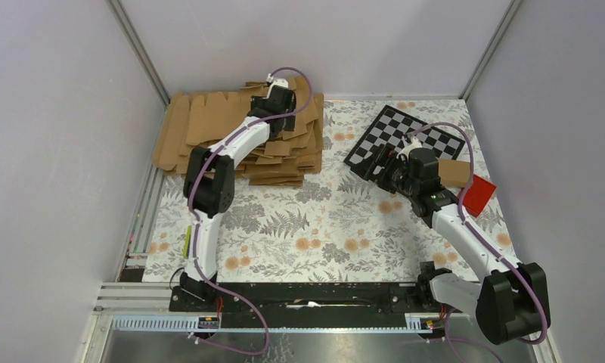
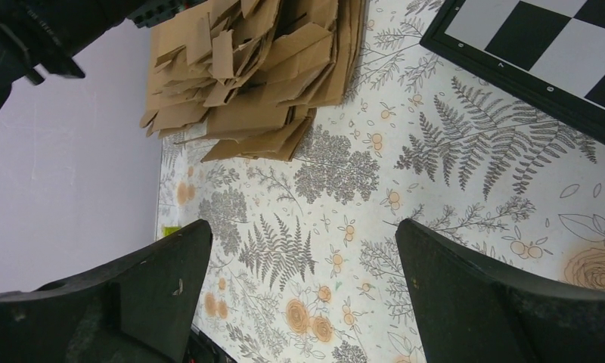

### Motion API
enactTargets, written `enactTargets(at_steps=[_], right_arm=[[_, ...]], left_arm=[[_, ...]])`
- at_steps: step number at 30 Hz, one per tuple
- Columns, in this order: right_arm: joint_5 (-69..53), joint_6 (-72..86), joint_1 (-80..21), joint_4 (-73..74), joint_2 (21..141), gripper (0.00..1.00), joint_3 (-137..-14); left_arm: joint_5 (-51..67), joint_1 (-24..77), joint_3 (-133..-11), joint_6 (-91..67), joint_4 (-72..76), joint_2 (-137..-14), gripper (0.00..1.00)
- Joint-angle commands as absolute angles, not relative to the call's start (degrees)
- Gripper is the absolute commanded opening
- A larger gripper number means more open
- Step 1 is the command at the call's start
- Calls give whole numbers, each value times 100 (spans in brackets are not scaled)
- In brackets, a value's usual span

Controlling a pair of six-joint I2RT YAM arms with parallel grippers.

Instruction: Fold the paper box

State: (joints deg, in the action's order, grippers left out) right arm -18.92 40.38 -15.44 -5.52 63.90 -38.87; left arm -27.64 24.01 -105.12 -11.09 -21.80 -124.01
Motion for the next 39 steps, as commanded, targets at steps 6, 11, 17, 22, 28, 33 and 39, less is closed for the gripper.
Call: enactTargets(at_steps=[6,11,17,22,28,33,39], right_arm=[[-1441,3727,-1578,-800,5987,100,-3702],[-1353,3672,-1573,-800,5920,100,-3583],[-1408,3663,-1573,-800,5841,100,-3548],[-1333,3680,-1573,-800,5752,100,-3467],[-1402,3701,-1573,-800,5829,100,-3514],[-1397,3714,-1573,-800,5827,100,-3495],[-1435,3787,-1573,-800,5911,99,-3495]], left_arm=[[-3191,2426,-12001,-611,-2857,-13521,99],[-3228,2331,-11980,-811,-2980,-13610,80],[-2971,2110,-11871,-966,-3043,-13560,53],[-3123,2109,-11832,-938,-3022,-13494,26],[-3259,2109,-11142,-968,-2393,-12737,0],[-3511,2118,-10532,-873,-1888,-12050,0],[-3511,2122,-10603,-596,-2028,-12103,85]])
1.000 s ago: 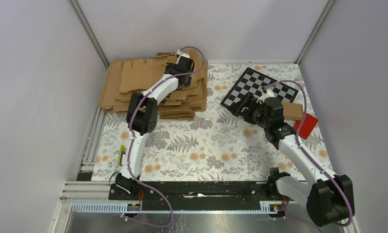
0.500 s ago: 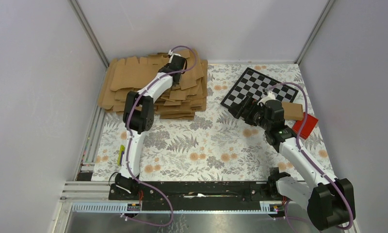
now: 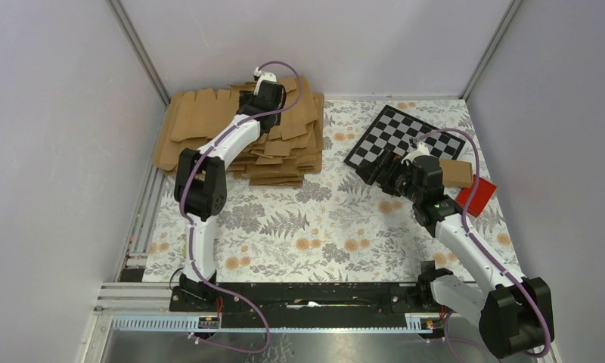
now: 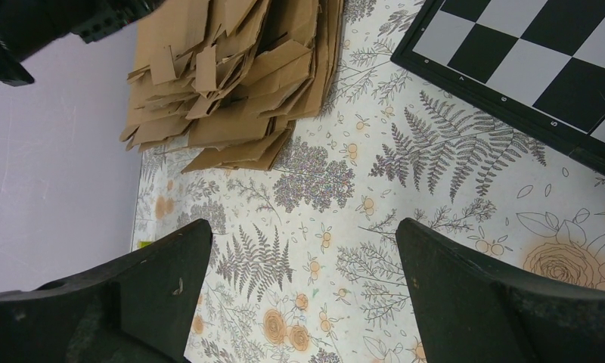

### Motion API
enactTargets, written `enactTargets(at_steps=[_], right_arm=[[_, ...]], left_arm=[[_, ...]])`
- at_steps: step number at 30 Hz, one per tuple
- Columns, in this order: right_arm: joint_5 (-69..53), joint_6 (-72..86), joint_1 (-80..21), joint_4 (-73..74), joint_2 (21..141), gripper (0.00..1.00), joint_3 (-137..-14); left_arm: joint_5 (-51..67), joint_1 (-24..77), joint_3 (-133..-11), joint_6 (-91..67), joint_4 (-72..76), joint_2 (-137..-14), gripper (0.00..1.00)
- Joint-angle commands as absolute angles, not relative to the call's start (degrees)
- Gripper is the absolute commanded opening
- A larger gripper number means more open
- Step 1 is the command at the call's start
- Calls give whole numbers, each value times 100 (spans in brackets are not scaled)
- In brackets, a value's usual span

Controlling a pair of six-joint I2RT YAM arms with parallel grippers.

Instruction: Fold the paper box

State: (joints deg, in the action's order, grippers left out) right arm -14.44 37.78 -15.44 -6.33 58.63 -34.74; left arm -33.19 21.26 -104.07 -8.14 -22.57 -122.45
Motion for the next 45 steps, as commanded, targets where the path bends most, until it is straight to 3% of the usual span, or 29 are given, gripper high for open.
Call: enactTargets(at_steps=[1,6,15,21,30,34,40,45], right_arm=[[-1456,3790,-1573,-800,5927,100,-3509],[-1429,3784,-1574,-800,5895,100,-3500],[-1489,3769,-1573,-800,5933,100,-3549],[-1593,3796,-1573,-800,5971,100,-3589],[-1725,3775,-1573,-800,6173,100,-3689],[-1710,3767,-1574,-800,6181,100,-3706],[-1731,3774,-1575,-800,6179,100,-3732],[-1717,3779,-1573,-800,6132,100,-3720]], left_arm=[[-3393,2119,-10785,-583,-2204,-12270,96],[-2725,2014,-11921,-851,-3533,-12908,99],[-1388,2013,-10805,-1236,-3412,-11933,92],[-694,1867,-10834,16,-3529,-11983,91],[-1401,1863,-11882,1608,-4594,-12575,78],[-1536,1863,-12263,1755,-4955,-12953,67],[-1553,1881,-12313,1855,-4981,-13125,65],[-2054,1880,-12343,2027,-4853,-13318,52]])
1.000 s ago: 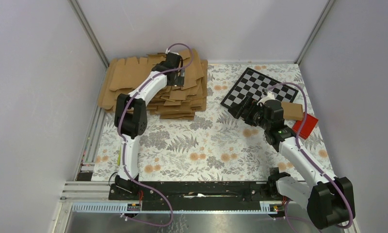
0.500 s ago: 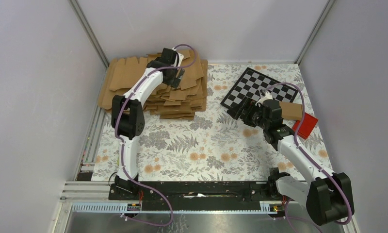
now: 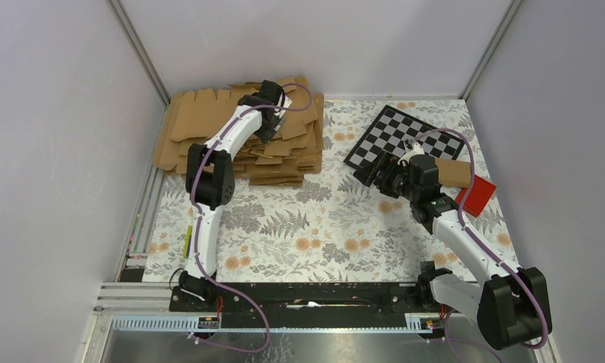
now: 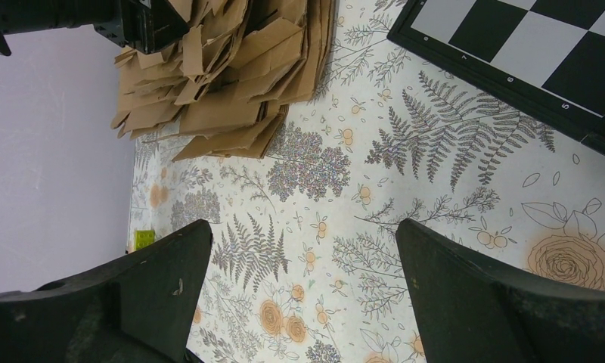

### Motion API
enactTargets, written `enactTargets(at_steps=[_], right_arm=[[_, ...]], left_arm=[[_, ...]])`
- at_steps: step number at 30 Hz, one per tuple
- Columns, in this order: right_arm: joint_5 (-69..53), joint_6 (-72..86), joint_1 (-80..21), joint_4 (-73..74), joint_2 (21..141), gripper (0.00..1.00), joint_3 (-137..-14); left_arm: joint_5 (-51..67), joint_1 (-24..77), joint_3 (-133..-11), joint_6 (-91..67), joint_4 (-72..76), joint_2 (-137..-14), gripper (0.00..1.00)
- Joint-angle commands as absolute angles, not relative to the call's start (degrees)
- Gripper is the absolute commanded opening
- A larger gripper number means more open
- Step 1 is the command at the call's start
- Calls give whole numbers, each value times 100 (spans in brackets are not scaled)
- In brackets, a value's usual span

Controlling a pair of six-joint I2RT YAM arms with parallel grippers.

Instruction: Fold the paper box

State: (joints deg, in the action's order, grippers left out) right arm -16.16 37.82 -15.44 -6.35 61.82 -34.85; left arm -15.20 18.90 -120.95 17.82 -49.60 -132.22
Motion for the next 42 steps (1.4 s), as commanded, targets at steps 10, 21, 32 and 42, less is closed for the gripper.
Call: enactTargets(at_steps=[10,21,32,42], right_arm=[[-1701,3780,-1578,-800,6148,100,-3718],[-1580,3809,-1574,-798,6126,100,-3679],[-1759,4013,-1580,-796,6159,100,-3799],[-1853,4051,-1580,-559,5825,100,-3839]], left_arm=[[-2368,1881,-12158,2024,-4712,-13320,42],[-3011,2315,-11712,1575,-3944,-12422,0],[-2660,2788,-11252,19,-3839,-10825,0],[-381,4043,-9371,-1279,-3198,-9216,0]])
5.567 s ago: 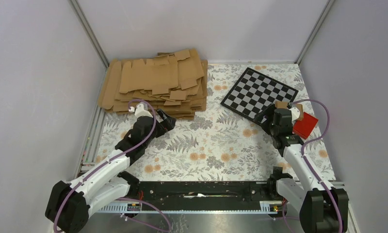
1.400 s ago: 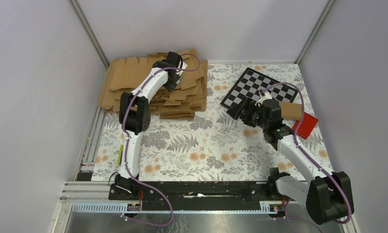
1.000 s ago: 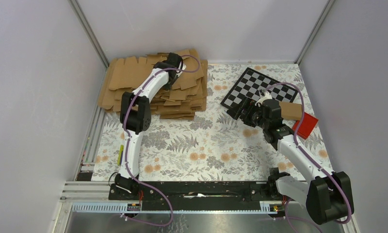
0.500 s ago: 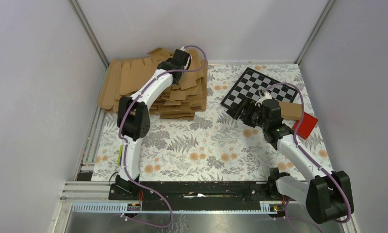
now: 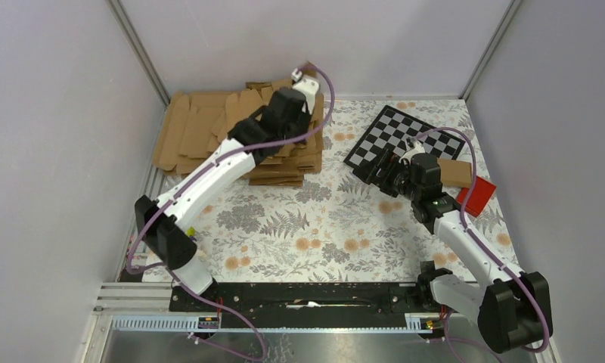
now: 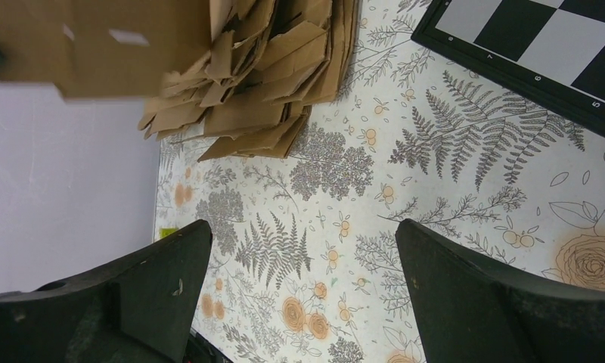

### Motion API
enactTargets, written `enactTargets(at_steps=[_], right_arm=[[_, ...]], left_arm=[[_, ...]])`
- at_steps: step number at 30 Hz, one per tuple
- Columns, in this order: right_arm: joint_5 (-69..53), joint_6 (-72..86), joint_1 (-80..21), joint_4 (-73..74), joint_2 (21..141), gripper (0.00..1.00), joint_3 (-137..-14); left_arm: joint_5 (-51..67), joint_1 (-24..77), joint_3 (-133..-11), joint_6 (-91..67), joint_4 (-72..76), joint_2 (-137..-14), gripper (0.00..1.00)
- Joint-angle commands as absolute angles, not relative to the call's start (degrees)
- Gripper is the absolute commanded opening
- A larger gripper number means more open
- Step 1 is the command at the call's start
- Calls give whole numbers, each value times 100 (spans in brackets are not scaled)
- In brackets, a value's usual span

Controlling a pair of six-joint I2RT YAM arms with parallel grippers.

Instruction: Fold the paper box

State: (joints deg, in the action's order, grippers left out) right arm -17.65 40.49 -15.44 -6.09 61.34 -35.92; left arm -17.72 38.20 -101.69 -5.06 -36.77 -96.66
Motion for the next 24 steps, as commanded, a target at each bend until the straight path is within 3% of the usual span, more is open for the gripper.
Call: enactTargets(at_steps=[1,7,13,18,24], right_arm=[[-1824,4037,-1574,-503,5759,100,-3814],[-1739,4410,-1573,-834,4957,100,-3016],[-820,5047,-1573,-663,3376,100,-2175],[-748,4314,-1573,773,4025,100,-2892],[-1104,4532,-1573,816,4755,100,-3244]], left_arm=[[-15,4087,-9067,-1446,-3027,-9052,0],[1589,4415,-7346,-2319,-1666,-8382,0],[2003,4955,-6667,-2612,-991,-8442,0],[2465,5248,-6630,-2778,-701,-8859,0],[2671,5291,-6232,-3028,-53,-8944,3]])
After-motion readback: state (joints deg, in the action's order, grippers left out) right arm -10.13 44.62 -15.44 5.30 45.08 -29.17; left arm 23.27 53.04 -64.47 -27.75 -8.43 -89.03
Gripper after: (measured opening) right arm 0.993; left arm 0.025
